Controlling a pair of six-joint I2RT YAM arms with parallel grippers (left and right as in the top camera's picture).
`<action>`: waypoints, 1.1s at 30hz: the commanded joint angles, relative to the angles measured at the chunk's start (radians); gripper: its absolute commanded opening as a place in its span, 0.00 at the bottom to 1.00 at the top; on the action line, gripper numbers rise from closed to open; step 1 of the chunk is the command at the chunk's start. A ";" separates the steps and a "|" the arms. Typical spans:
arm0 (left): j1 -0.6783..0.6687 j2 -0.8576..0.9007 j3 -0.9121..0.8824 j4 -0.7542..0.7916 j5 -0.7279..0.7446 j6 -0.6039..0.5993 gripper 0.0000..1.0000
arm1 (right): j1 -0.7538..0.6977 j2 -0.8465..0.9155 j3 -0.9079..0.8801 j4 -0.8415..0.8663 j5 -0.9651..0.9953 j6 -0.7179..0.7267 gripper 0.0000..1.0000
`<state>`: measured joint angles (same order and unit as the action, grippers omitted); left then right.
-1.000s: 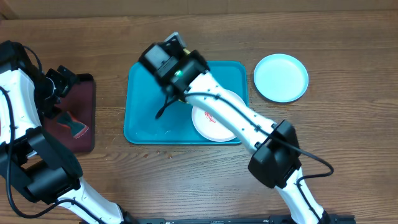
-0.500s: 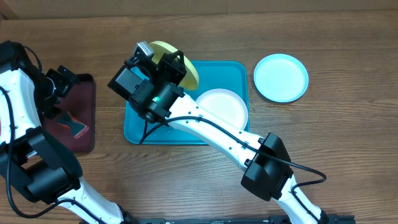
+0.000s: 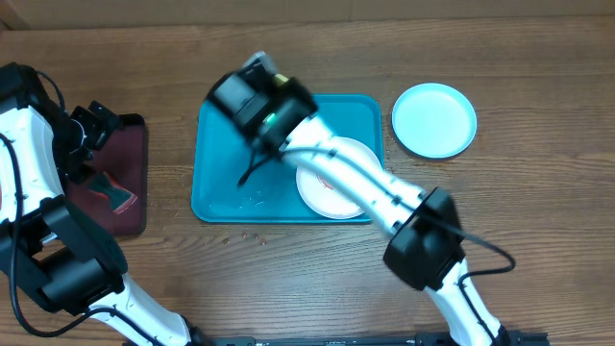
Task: Clean dirty plates on tray and stack at the side
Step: 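Lift the yellow plate with the right gripper onto the pale blue plate, then grip the white plate rim with the right gripper and pull it left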
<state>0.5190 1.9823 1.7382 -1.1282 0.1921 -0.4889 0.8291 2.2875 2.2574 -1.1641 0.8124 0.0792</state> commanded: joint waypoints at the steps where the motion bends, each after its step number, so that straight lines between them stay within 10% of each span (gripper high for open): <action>1: -0.002 -0.008 0.011 0.003 0.011 -0.006 1.00 | -0.175 -0.012 0.027 -0.007 -0.498 0.245 0.04; 11: -0.002 -0.008 0.011 0.003 0.011 -0.006 1.00 | -0.670 -0.015 0.027 -0.209 -0.977 0.247 0.04; 28: -0.002 -0.008 0.011 0.003 0.011 -0.006 1.00 | -1.048 -0.015 -0.132 -0.262 -0.917 0.185 0.04; 33: -0.002 -0.008 0.011 0.003 0.011 -0.006 1.00 | -1.037 -0.015 -0.190 -0.213 -0.912 0.178 0.59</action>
<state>0.5190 1.9823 1.7382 -1.1267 0.1921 -0.4915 -0.2188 2.2875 2.0869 -1.3846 -0.1123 0.2630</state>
